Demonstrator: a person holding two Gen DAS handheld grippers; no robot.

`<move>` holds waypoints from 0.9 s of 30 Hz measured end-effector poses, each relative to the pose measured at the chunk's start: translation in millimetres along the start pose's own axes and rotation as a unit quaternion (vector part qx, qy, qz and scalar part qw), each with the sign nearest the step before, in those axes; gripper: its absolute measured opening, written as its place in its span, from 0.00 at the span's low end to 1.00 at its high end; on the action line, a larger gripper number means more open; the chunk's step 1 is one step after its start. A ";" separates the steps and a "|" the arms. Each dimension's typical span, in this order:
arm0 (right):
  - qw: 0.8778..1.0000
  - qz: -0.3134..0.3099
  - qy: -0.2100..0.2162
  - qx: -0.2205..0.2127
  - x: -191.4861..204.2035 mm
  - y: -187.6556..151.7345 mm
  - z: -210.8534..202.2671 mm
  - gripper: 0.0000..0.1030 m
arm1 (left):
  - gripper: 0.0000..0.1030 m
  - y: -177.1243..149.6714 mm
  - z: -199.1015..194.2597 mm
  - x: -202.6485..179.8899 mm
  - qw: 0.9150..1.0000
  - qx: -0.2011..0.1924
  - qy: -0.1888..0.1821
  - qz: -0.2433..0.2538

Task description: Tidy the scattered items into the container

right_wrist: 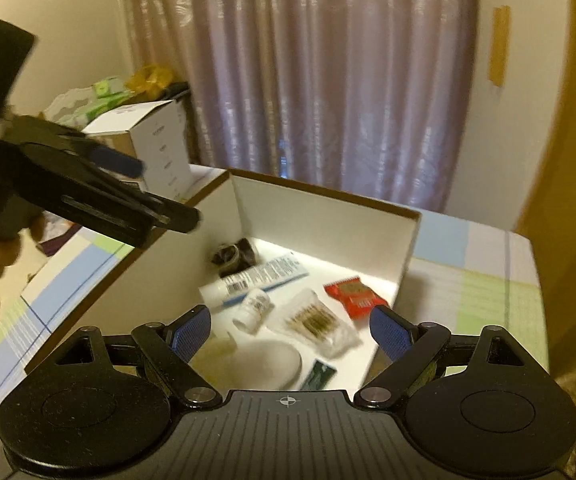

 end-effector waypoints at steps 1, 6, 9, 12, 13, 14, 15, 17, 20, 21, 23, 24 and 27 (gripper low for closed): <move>1.000 0.004 -0.008 -0.002 1.3 -3.5 -5.2 0.89 | 0.90 -4.1 -6.7 0.2 1.000 -0.001 -0.003 -0.010; 0.999 0.027 -0.028 -0.014 9.4 -23.2 -29.6 0.99 | 0.92 -23.2 -41.7 -3.5 0.998 -0.009 -0.023 -0.050; 0.998 0.038 -0.032 -0.030 15.6 -33.5 -43.1 1.00 | 0.97 -36.3 -62.5 -6.7 0.996 -0.015 -0.035 -0.076; 0.998 0.053 -0.023 -0.032 22.2 -43.2 -56.0 1.00 | 0.97 -50.3 -81.2 -11.6 0.995 -0.020 -0.037 -0.093; 0.997 0.057 -0.024 -0.035 23.5 -46.4 -62.2 1.00 | 0.97 -55.5 -87.1 -12.9 0.994 -0.020 -0.037 -0.100; 0.997 0.060 -0.026 -0.036 25.1 -48.7 -65.3 1.00 | 0.97 -60.5 -92.3 -14.0 0.993 -0.021 -0.037 -0.106; 0.997 0.063 -0.027 -0.036 26.7 -51.5 -68.4 1.00 | 0.97 -66.3 -98.1 -15.3 0.993 -0.022 -0.036 -0.111; 0.997 0.070 -0.027 -0.035 29.3 -58.3 -74.2 1.00 | 0.98 -78.6 -109.7 -17.5 0.992 -0.028 -0.032 -0.122; 0.996 0.075 -0.025 -0.041 36.8 -69.5 -83.6 1.00 | 0.99 -96.8 -123.6 -22.3 0.990 -0.030 -0.030 -0.137; 0.996 0.073 -0.027 -0.045 39.2 -72.5 -86.0 1.00 | 0.99 -102.3 -127.2 -24.6 0.990 -0.030 -0.028 -0.138; 0.996 0.069 -0.030 -0.046 45.5 -78.3 -90.3 1.00 | 0.99 -112.1 -133.2 -30.4 0.990 -0.030 -0.019 -0.136; 0.996 0.070 -0.029 -0.044 48.5 -81.0 -92.2 1.00 | 0.99 -116.7 -136.6 -33.0 0.990 -0.030 -0.012 -0.134; 0.996 0.072 -0.026 -0.039 55.7 -88.8 -97.8 1.00 | 0.99 -129.1 -146.6 -41.8 0.992 -0.031 0.008 -0.124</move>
Point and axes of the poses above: each gripper's, at about its wrist camera, not at the fingertips, and z roughly the way its jaws point, x to its left, y to its top, the point moved 8 cm from there along z, roughly the way its jaws point, and after that the axes turned 10 degrees about x, right-handed, at the moved point
